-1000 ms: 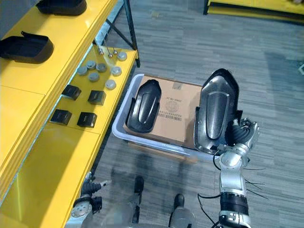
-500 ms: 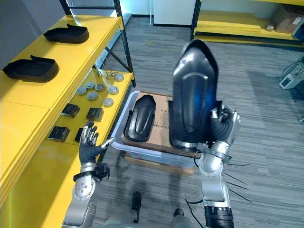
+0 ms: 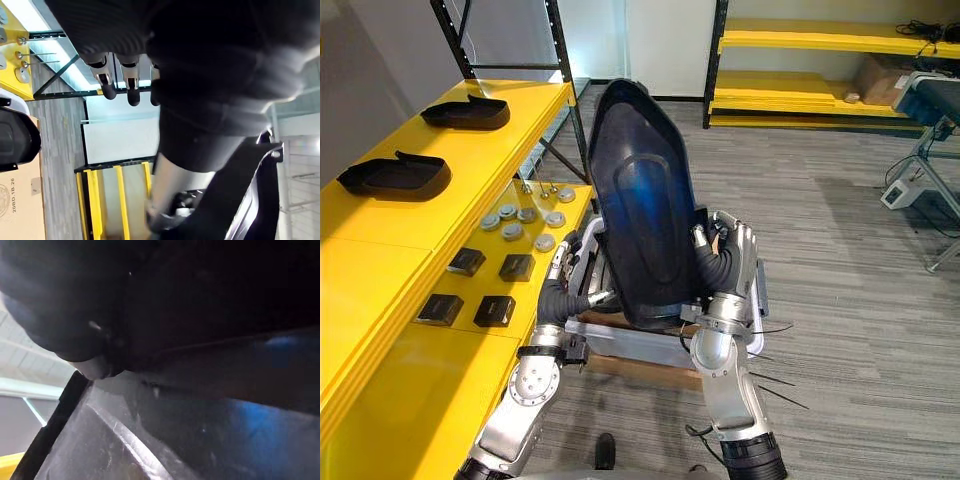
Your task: Walk over and take plastic housings, then place them on the shelf
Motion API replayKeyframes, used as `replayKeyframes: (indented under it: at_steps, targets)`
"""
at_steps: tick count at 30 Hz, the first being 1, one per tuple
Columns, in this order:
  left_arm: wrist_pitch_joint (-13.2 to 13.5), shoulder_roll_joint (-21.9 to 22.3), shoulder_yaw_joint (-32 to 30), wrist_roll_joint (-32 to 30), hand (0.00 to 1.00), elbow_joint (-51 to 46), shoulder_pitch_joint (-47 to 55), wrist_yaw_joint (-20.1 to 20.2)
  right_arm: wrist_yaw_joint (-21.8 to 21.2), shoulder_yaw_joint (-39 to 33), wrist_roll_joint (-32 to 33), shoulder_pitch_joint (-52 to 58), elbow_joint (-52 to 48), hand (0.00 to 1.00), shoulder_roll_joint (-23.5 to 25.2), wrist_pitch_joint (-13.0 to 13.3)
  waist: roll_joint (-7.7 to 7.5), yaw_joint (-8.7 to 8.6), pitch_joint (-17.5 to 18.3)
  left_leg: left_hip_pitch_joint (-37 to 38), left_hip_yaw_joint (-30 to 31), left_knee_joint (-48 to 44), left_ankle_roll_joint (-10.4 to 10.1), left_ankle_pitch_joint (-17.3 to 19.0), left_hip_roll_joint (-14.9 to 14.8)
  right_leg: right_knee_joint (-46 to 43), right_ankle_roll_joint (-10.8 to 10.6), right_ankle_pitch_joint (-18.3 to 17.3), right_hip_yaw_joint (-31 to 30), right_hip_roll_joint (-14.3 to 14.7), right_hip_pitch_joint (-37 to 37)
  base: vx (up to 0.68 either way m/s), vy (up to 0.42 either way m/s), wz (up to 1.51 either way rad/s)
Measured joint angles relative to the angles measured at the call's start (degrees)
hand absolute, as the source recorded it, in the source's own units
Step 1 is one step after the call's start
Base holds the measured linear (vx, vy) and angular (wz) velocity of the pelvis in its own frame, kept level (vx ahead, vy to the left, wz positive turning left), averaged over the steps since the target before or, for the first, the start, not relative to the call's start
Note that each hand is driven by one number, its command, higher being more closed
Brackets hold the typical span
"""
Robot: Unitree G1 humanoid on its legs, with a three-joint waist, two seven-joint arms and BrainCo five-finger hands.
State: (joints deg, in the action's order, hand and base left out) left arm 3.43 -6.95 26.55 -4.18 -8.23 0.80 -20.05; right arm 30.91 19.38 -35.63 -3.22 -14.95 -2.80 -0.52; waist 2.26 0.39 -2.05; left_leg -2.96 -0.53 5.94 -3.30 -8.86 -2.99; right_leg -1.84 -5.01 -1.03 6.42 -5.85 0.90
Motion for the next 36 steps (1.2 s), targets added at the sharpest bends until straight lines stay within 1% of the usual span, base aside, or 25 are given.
replayKeyframes:
  at_steps: [3,6,12,13,15,18,20,22,25,31,36]
  targets:
    - [-0.35,-0.48,1.42,0.01,0.00,1.03,-0.13,0.06,-0.04,1.88,-0.06,-1.38,0.08,1.00,0.08,0.15,-0.49,-0.56,1.10,0.01,-0.17,0.00,0.00,0.00,0.04,0.02,-0.05,0.03,-0.14,-0.07,-0.05,0.00,0.000,-0.01]
    - [-0.54,-0.56,2.14,0.12,0.00,2.37,-0.29,0.08,-0.13,3.58,-0.52,-2.01,0.15,1.00,0.08,0.19,-0.86,-1.07,1.36,0.01,-0.18,0.00,0.00,0.01,0.03,0.01,-0.06,0.03,-0.18,-0.05,-0.06,0.00,0.000,0.00]
    - [-0.77,-0.62,2.66,1.29,0.00,4.09,-0.27,1.65,-0.64,3.40,-0.55,-1.97,2.85,1.00,-0.18,0.19,-0.84,-1.26,1.93,0.00,-0.46,0.01,0.18,0.15,0.03,0.03,-0.09,0.06,-0.35,-0.06,-0.13,0.00,0.000,0.00]
    - [-0.84,-0.65,2.57,1.28,0.00,4.51,-0.16,2.38,-0.70,2.97,-0.55,-1.75,3.61,1.00,-0.23,0.16,-0.80,-1.25,2.22,0.00,-0.46,0.01,0.18,0.16,0.03,0.04,-0.09,0.06,-0.35,-0.06,-0.13,0.00,0.000,0.00]
    - [-0.83,-0.54,2.11,1.30,0.00,4.48,0.21,2.61,-0.90,1.31,-1.01,-1.13,4.42,1.00,-0.89,0.18,-0.73,-1.14,2.59,-0.04,-0.43,0.01,0.19,0.16,0.04,0.04,-0.09,0.05,-0.32,-0.06,-0.10,0.00,0.000,0.00]
    - [-0.79,0.05,-1.38,1.35,0.00,4.40,0.64,2.66,-0.97,-2.15,-1.71,0.98,5.14,1.00,-2.33,-0.12,-0.69,-0.99,2.67,-0.05,-0.41,0.02,0.18,0.16,0.03,0.03,-0.10,0.05,-0.20,-0.04,-0.05,0.00,0.000,0.00]
    - [-0.71,0.15,-4.35,1.45,0.00,4.22,1.22,2.67,-0.85,-6.63,-2.29,2.42,5.14,1.00,-2.78,-1.01,-0.65,-1.07,2.70,-0.05,-0.34,0.02,0.18,0.16,0.04,0.04,-0.10,0.05,-0.22,-0.05,-0.05,0.00,0.000,0.00]
    - [-0.70,0.14,-5.96,1.97,0.00,3.61,2.61,2.68,-0.73,-9.98,-2.31,2.65,5.14,1.00,-3.02,-1.53,-0.62,-1.29,2.72,-0.05,-0.32,0.02,0.18,0.17,0.04,0.06,-0.10,0.05,-0.23,-0.05,-0.06,0.00,0.000,0.00]
    - [-0.60,0.28,-7.01,4.05,0.00,2.95,4.65,2.75,-0.08,-13.86,-2.37,2.65,5.13,1.00,-3.98,-2.65,-0.51,-1.23,2.79,-0.05,-0.19,0.02,0.18,0.17,0.04,0.08,-0.11,0.04,-0.19,-0.03,0.00,0.00,0.000,0.00]
    - [0.25,0.89,-8.15,10.32,0.00,-0.87,7.28,4.01,0.44,-15.58,-3.16,2.64,4.79,1.00,-4.44,-3.36,-0.39,-1.20,2.85,-0.05,0.13,0.02,0.17,0.17,0.06,0.13,-0.13,0.01,0.00,0.00,0.18,0.00,0.000,0.01]
    - [0.98,0.99,-7.91,12.71,0.00,-2.64,7.28,5.53,0.40,-15.11,-3.26,2.63,4.44,1.00,-4.38,-3.36,-0.34,-1.09,2.84,-0.05,0.28,0.02,0.17,0.18,0.09,0.13,-0.15,0.00,0.20,-0.03,0.29,0.00,0.000,0.02]
